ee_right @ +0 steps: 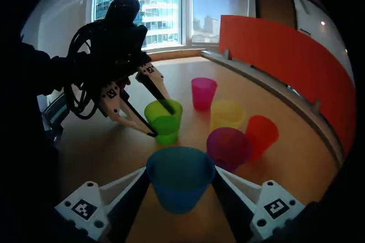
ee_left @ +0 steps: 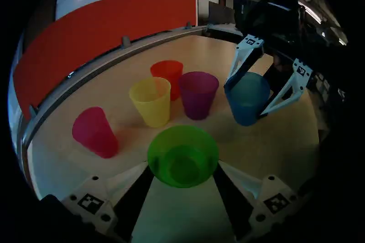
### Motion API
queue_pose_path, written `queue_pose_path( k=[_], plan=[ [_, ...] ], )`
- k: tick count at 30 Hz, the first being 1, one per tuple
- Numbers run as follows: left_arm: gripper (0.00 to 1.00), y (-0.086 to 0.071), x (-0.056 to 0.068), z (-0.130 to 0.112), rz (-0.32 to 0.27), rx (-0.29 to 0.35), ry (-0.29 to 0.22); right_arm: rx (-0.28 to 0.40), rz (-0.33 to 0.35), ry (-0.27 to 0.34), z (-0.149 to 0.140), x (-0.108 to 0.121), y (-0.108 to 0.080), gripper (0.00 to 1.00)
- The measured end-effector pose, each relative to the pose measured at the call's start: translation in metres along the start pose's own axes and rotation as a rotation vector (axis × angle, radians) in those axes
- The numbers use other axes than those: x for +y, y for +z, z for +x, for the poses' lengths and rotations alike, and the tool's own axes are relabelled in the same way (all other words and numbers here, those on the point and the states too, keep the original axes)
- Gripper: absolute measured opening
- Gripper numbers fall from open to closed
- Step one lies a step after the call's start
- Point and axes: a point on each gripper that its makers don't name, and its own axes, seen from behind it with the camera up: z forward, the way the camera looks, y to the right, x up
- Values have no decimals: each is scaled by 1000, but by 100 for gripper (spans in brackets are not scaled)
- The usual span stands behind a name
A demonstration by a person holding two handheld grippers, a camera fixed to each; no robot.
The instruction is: Pour water
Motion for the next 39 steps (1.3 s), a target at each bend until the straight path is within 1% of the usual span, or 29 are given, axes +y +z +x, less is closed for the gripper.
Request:
queue_pose_path(
  k=[4, 8, 12, 15, 23, 27, 33, 39],
  plan=[
    [99, 0, 1, -2, 0, -6, 4, -9, 5, -1, -5, -3, 4, 91],
    [99, 0, 2, -6, -10, -13, -5, -12, 10, 3, -7, -5, 8, 91],
    [99, -2, 1, -9, -11, -15, -18, -12, 15, 6, -8, -7, 11, 91],
    [99, -7, 0, -10, -10, -13, -19, -11, 18, 6, -9, -8, 13, 91],
    [99, -16, 5, -16, -17, -14, -10, -10, 19, 0, -11, -9, 18, 92],
    [98, -19, 9, -19, -21, -15, -4, 0, 19, -7, -11, -10, 17, 92],
    [99, -21, 11, -22, -13, -22, 7, -2, 13, -21, -14, -10, 15, 92],
    [99, -24, 12, -21, -9, -17, 0, -3, 5, -24, -18, -11, 11, 93]
  ],
)
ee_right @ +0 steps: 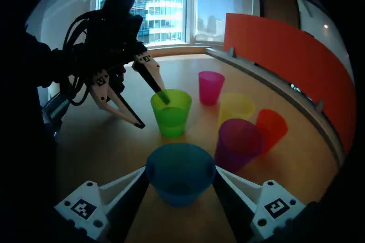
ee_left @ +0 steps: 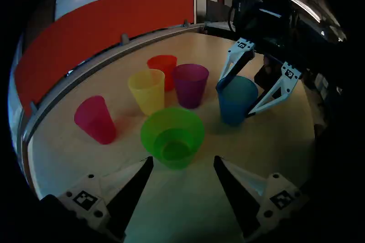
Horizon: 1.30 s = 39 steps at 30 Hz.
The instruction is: Pour water
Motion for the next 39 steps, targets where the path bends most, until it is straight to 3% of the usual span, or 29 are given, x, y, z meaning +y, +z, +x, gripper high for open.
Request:
queue_pose_path(
  k=[11, 14, 23, 32, 39],
  plan=[
    [99, -2, 5, -1, 7, 0, 7, -4, -12, 9, -10, -1, -6, 93],
    [99, -3, 7, -1, 5, 3, 1, -5, -15, 10, -11, -2, -6, 99],
    [99, -15, 10, -5, 21, 15, -9, -7, -28, 12, -12, -6, -11, 100],
    [99, -38, 6, -7, 76, 54, -37, 11, -89, 54, -22, -7, -34, 100],
    [99, -58, 4, -1, 133, 115, -69, 28, -160, 106, -37, -7, -63, 100]
  ],
)
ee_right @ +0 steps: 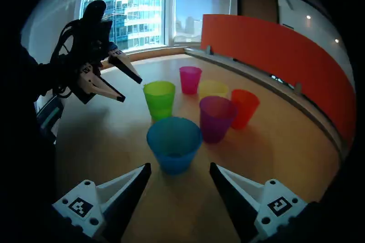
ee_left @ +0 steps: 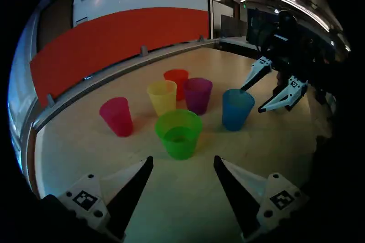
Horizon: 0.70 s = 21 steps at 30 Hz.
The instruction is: Pour water
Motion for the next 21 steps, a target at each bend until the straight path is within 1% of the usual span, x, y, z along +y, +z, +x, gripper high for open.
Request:
queue_pose_path(
  k=[8, 12, 15, 17, 21],
  plan=[
    [99, -18, 1, 6, 66, 59, -21, 47, -84, 41, -2, 10, -34, 100],
    [99, -26, -2, 9, 107, 93, -32, 81, -131, 53, 2, 14, -48, 100],
    [99, -31, -8, 14, 147, 125, -48, 115, -175, 70, 8, 20, -57, 100],
    [99, -34, -15, 16, 182, 149, -62, 141, -207, 88, 13, 24, -63, 100],
    [99, -41, -29, 20, 261, 201, -85, 196, -288, 132, 21, 40, -73, 100]
  ],
)
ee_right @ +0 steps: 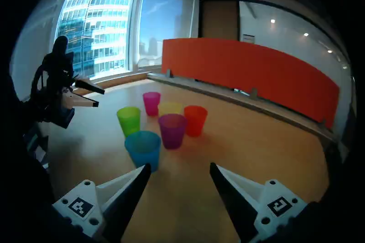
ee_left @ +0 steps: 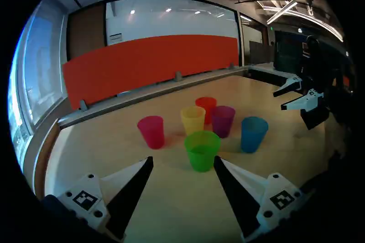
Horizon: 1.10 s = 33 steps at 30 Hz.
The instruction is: Pour water
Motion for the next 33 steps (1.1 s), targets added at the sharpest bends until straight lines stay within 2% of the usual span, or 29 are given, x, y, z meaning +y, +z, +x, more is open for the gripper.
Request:
queue_pose_path(
  k=[8, 15, 23, 30, 33],
  plan=[
    [99, -6, -18, 11, 119, 92, -35, 99, -181, 55, 17, 36, -5, 100],
    [99, -18, -32, 29, 199, 194, -102, 205, -314, 103, 42, 59, -16, 100],
    [99, -33, -41, 50, 257, 296, -144, 316, -465, 132, 66, 83, -34, 100],
    [99, -43, -49, 62, 298, 347, -165, 395, -595, 118, 80, 101, -53, 100],
    [99, -46, -51, 68, 315, 365, -167, 421, -629, 125, 83, 104, -57, 100]
  ],
)
